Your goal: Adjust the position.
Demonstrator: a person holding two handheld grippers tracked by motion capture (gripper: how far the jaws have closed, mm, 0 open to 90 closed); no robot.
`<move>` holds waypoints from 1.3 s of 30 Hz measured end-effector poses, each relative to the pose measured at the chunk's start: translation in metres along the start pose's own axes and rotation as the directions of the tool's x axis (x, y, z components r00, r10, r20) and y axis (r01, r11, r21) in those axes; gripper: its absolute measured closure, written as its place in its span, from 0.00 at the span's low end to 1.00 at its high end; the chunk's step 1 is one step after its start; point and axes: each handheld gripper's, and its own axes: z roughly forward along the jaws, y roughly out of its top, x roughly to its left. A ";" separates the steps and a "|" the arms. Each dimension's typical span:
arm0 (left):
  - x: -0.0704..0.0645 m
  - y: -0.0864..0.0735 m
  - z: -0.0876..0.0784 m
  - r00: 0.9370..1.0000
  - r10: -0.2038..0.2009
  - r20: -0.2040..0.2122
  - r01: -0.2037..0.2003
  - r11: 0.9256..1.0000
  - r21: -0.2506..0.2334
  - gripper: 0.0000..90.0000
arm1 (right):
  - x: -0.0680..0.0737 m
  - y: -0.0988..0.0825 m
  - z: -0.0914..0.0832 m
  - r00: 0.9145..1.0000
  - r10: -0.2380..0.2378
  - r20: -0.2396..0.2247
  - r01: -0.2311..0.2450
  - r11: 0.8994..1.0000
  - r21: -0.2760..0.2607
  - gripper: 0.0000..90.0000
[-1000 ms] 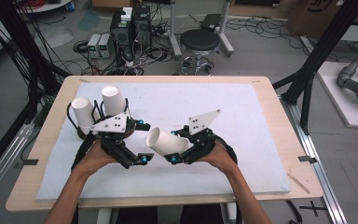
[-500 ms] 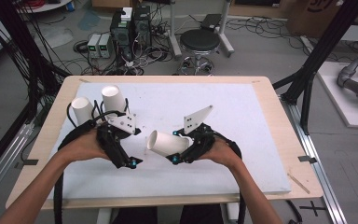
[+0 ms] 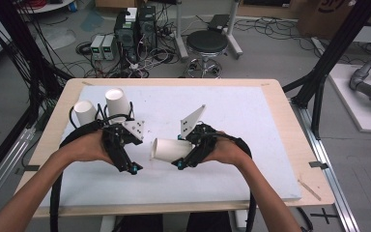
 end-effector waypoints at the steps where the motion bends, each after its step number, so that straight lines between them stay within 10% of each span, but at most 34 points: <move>1: 0.000 0.000 0.001 1.000 -0.009 0.005 0.009 1.000 0.003 0.13 | -0.001 0.002 0.002 1.000 -0.011 0.001 0.011 1.000 0.026 0.36; 14: 0.001 0.003 0.013 1.000 -0.009 0.004 0.008 0.995 0.095 0.13 | -0.001 0.013 0.015 0.999 -0.041 0.001 0.040 0.980 0.196 0.36; 39: -0.003 0.037 0.031 0.998 0.031 0.060 -0.034 0.998 0.049 0.13 | 0.001 0.020 0.022 0.998 -0.056 -0.008 0.057 0.971 0.230 0.36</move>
